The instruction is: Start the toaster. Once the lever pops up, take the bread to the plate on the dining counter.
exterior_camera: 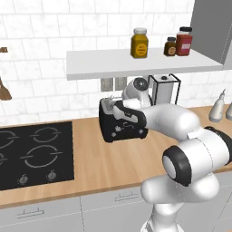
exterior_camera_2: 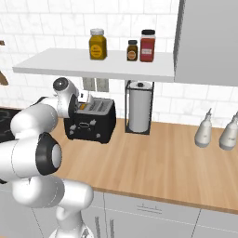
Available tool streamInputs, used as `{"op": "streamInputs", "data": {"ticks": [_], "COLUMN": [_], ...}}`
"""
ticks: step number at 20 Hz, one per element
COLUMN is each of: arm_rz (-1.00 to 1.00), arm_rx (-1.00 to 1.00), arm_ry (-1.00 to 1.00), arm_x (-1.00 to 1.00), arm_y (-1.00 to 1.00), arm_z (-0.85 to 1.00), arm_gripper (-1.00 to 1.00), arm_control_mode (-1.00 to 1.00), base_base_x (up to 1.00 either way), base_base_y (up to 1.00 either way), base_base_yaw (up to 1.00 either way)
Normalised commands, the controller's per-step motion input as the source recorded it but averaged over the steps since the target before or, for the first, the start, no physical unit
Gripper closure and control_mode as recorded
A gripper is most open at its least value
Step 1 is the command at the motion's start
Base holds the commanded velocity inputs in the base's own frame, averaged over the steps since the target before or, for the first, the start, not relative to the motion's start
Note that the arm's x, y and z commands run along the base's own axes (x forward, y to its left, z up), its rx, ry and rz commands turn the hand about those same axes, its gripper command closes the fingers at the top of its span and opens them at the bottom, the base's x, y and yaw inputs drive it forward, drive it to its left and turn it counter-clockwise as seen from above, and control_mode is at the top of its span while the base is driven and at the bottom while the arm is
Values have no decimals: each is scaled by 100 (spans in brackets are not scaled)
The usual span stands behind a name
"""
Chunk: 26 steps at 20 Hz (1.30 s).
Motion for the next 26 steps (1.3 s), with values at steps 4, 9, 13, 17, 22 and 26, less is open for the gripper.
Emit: {"op": "streamInputs", "data": {"ticks": [4, 9, 13, 17, 22, 26], "arm_rz": [0, 0, 0, 0, 0, 0], "arm_rx": [-1, -1, -1, 0, 0, -1], "arm_ry": [0, 0, 0, 0, 0, 0], "arm_x": [0, 0, 0, 0, 0, 0], "arm_y": [0, 0, 0, 0, 0, 0], "arm_z": [-5, -5, -5, -4, -2, -2], "arm_gripper": [-100, -100, -100, -100, -100, -100], "arm_control_mode": [-100, -100, -100, -100, -100, -100], "base_base_x": [0, 0, 0, 0, 0, 0], "base_base_y": [0, 0, 0, 0, 0, 0], "base_base_yaw": [0, 0, 0, 0, 0, 0]}}
